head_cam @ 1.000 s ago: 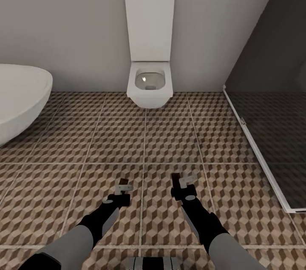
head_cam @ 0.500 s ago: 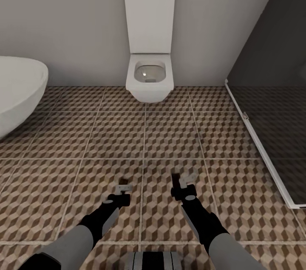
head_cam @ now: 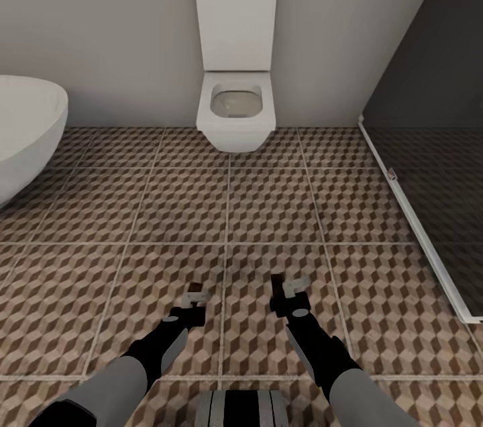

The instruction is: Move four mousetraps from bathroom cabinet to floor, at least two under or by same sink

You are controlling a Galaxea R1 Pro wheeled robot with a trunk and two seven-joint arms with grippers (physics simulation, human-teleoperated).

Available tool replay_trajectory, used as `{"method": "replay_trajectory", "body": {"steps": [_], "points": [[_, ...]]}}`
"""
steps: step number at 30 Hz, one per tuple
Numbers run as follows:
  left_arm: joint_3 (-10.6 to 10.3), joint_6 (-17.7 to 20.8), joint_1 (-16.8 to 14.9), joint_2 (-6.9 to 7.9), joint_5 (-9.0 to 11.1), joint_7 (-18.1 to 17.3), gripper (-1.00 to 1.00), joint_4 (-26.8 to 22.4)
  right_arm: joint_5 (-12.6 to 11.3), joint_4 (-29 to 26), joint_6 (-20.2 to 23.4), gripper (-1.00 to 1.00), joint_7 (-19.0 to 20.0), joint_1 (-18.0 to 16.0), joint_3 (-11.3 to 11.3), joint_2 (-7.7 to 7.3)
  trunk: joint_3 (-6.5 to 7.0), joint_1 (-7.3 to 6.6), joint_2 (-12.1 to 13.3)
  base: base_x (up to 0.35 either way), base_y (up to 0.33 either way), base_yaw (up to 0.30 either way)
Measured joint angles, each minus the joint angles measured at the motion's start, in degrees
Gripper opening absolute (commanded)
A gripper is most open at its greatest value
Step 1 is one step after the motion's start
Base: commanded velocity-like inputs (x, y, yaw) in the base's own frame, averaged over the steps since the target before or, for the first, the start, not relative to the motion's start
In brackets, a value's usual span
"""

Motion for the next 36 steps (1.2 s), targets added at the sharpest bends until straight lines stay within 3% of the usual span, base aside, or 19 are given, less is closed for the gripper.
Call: {"method": "replay_trajectory", "body": {"steps": [28, 36], "points": [[0.0, -0.05, -0.01, -0.01, -0.02, 0.0, -1.0, 0.01, 0.0, 0.34, 0.0, -1.0, 0.0, 0.0, 0.05, 0.0, -7.61, 6.15, -11.23, 0.0, 0.0, 0.0], [0.0, -0.08, -0.03, 0.03, -0.02, 0.0, -1.0, -0.01, 0.01, 0.37, -0.08, -1.0, 0.03, -0.01, 0.08, 0.21, -9.34, 6.31, -11.33, 0.0, 0.0, 0.0]]}}
